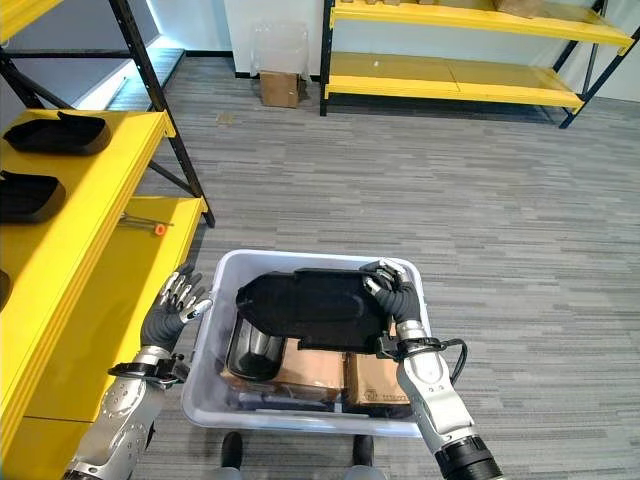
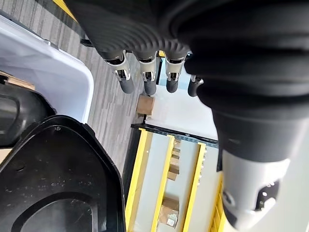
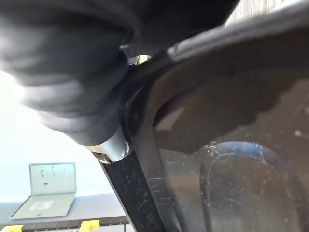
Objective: Move parts from the plastic box to the shelf.
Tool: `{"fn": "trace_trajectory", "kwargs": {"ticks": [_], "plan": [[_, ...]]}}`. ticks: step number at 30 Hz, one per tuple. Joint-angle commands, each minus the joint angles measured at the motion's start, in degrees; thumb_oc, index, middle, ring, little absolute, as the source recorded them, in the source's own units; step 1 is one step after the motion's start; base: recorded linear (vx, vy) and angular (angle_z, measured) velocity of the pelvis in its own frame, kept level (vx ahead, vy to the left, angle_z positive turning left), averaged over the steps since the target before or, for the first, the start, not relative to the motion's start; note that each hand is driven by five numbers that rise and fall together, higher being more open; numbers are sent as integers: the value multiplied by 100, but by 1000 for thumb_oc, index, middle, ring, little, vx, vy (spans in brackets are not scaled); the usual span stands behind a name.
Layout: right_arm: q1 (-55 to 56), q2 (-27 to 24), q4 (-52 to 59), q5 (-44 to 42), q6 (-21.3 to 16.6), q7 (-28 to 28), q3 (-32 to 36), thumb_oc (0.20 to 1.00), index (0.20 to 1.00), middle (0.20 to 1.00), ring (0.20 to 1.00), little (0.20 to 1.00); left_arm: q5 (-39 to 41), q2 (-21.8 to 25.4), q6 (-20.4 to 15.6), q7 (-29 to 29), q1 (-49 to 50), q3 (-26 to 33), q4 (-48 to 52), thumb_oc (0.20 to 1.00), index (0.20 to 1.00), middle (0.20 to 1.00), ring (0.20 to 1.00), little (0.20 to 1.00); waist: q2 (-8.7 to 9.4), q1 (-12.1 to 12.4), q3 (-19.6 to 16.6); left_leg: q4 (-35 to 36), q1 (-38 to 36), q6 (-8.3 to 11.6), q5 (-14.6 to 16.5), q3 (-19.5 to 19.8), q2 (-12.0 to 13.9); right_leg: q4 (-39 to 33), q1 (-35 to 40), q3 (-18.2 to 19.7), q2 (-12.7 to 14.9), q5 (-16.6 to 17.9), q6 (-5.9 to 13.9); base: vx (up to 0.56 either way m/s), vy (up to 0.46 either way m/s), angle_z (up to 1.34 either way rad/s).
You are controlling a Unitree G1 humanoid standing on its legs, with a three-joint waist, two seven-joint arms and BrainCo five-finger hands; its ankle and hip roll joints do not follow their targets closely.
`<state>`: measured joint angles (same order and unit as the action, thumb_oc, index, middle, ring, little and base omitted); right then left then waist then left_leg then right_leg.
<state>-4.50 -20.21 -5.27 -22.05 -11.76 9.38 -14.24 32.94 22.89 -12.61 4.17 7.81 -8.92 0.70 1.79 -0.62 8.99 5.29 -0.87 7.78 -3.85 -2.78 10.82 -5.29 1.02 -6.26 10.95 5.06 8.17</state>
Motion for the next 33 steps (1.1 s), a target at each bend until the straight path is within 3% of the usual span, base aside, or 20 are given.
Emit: {"fn": "trace_trajectory", "kwargs": {"ticks": [1, 15, 20, 25, 27, 28, 30, 32, 33], "plan": [[-186, 73, 572, -369, -400, -48, 253, 200, 200, 200, 200, 200, -172, 68, -174, -135, -104, 143, 91, 1000, 1000, 1000, 1000, 1000, -1, 42, -398, -453, 38, -13, 149, -112, 358, 667, -121, 72, 318, -283, 240, 61, -24, 4], [-352, 757, 281, -2379, -429, -252, -107, 200, 200, 200, 200, 200, -106, -26, 11, -53, 92, 185, 65, 1000, 1000, 1000, 1000, 1000, -87, 194, -489, -381, -96, 13, 79, 39, 409, 833, 102, -99, 252, -487, 169, 10, -10, 3], [-498, 789, 173, -2505, -403, -242, -198, 200, 200, 200, 200, 200, -38, -8, -5, 7, 89, 232, 105, 1000, 1000, 1000, 1000, 1000, -146, 246, -401, -415, -66, 6, 59, 130, 411, 1044, 55, -136, 225, -596, 141, -19, -19, 12], [-866, 799, 85, -2432, -430, -169, -292, 200, 200, 200, 200, 200, 43, 32, -57, 108, -14, 239, 122, 1000, 1000, 1000, 1000, 1000, -275, 332, -135, -555, 131, -7, -48, 380, 535, 1783, -310, -197, 95, -938, 11, -104, -63, 11], [-1096, 789, 32, -2363, -454, -141, -358, 200, 200, 200, 200, 200, 106, 53, -85, 156, -16, 268, 164, 1000, 1000, 1000, 1000, 1000, -309, 396, 3, -608, 260, -1, -145, 517, 619, 2147, -532, -242, 8, -1103, -84, -184, -132, 13], [-1344, 805, -41, -2345, -506, -102, -424, 200, 200, 200, 200, 200, 148, 83, -121, 198, -14, 288, 182, 1000, 1000, 1000, 1000, 1000, -352, 495, 160, -576, 415, 52, -351, 654, 739, 2464, -774, -340, -97, -1256, -175, -189, -153, 18], [-1414, 806, -103, -2347, -527, -87, -443, 200, 200, 200, 200, 200, 153, 75, -124, 214, -13, 286, 144, 1000, 1000, 1000, 1000, 1000, -355, 531, 202, -548, 526, 82, -486, 706, 780, 2538, -863, -411, -146, -1303, -220, -176, -164, 30], [-1486, 693, -113, -2203, -590, -6, -384, 200, 200, 200, 200, 200, 170, 105, -71, 200, -3, 207, -5, 1000, 1000, 1000, 1000, 1000, -410, 699, 267, -117, 930, 239, -1277, 872, 797, 2542, -948, -910, -101, -1425, -329, -174, -175, 66], [-1456, 629, -83, -2124, -597, 28, -344, 200, 200, 200, 200, 200, 147, 93, -61, 180, -45, 143, -47, 1000, 1000, 1000, 1000, 1000, -425, 690, 265, -110, 1028, 201, -1380, 743, 755, 2500, -926, -1060, -8, -1374, -338, -121, -76, 90]]}}
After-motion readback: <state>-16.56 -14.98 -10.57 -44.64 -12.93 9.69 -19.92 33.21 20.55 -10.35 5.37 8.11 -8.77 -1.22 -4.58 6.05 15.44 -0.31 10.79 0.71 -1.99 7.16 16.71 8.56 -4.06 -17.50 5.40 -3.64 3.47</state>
